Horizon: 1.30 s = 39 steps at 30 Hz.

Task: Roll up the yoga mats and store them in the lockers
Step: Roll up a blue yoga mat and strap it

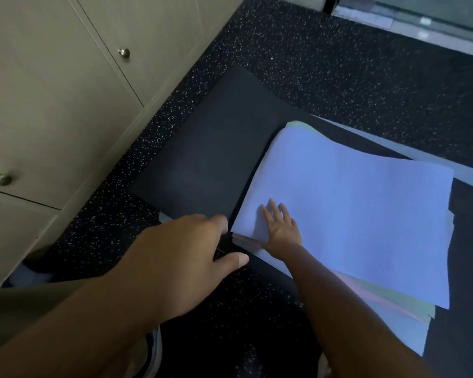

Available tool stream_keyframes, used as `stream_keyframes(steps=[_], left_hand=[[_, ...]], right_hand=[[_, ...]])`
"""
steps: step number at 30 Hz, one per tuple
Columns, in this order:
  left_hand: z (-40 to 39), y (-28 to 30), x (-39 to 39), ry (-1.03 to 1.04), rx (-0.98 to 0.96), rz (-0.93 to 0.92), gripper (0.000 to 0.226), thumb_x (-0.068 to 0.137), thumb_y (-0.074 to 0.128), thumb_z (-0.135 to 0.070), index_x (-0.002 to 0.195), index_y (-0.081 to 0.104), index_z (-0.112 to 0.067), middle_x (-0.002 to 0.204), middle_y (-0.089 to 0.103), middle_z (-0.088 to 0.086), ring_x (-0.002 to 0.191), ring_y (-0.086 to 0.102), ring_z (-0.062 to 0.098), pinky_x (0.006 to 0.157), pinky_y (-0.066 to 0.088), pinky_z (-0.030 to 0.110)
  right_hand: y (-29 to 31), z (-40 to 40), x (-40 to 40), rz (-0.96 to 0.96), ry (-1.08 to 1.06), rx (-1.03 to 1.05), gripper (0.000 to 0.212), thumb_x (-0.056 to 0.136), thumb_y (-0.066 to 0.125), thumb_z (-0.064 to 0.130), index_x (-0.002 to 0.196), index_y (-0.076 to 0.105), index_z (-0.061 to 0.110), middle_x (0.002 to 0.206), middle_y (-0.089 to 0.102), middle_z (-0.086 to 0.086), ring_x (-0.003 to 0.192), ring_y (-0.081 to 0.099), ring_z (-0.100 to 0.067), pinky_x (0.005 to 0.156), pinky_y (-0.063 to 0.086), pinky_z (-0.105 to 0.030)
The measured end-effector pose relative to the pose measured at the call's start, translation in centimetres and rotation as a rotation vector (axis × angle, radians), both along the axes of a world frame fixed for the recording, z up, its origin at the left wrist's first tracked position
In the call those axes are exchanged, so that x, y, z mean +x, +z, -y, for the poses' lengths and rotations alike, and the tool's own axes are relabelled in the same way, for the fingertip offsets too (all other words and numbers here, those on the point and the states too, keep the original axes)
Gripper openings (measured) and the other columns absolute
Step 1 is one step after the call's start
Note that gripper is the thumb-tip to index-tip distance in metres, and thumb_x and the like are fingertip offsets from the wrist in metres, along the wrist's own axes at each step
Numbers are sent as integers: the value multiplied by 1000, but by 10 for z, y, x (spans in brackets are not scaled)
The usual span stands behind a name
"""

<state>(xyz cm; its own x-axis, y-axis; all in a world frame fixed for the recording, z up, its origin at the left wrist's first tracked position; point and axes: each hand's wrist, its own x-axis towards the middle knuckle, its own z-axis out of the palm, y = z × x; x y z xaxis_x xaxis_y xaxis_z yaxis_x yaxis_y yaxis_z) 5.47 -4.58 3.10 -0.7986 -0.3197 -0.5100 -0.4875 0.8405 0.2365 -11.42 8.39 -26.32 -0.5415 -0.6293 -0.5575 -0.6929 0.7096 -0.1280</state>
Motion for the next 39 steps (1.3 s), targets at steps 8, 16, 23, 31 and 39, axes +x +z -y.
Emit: stream_keyframes(steps=[8,16,23,31,39], left_hand=[[-12,3,-3,-12,6,-24,50,90,42,-75,124,49,-39,119,60,-16,107,59,2,91,51,32],[-16,-4,3,-10,-5,-17,54,89,41,-77,129,48,-41,118,59,-19,107,60,1,91,52,30],[-10,-9,-2,0,-8,8,54,90,41,-76,131,47,-42,119,59,-19,104,60,1,91,51,29],[-14,-6,-11,-18,-6,-8,46,90,42,-75,114,52,-37,111,60,-16,102,61,4,86,53,33],[-15,11,-17,-30,22,-24,47,90,44,-76,114,51,-36,116,60,-15,107,62,12,89,53,38]], right_hand=[[29,-8,-35,61,34,-67,71,103,54,33,163,17,23,171,11,2,156,10,-21,116,37,-45],[4,-11,-5,-129,207,150,133,80,74,66,159,-21,20,166,-21,-8,155,-9,-38,120,27,-51],[-7,-10,-7,-217,260,131,106,92,66,37,161,-12,16,167,-14,-13,155,-5,-35,118,30,-47],[29,-22,-32,155,132,-32,72,103,51,40,163,15,28,171,9,2,157,9,-22,124,20,-39],[83,-57,-52,229,-422,-389,18,100,62,32,97,74,18,94,72,1,95,67,-22,81,48,-29]])
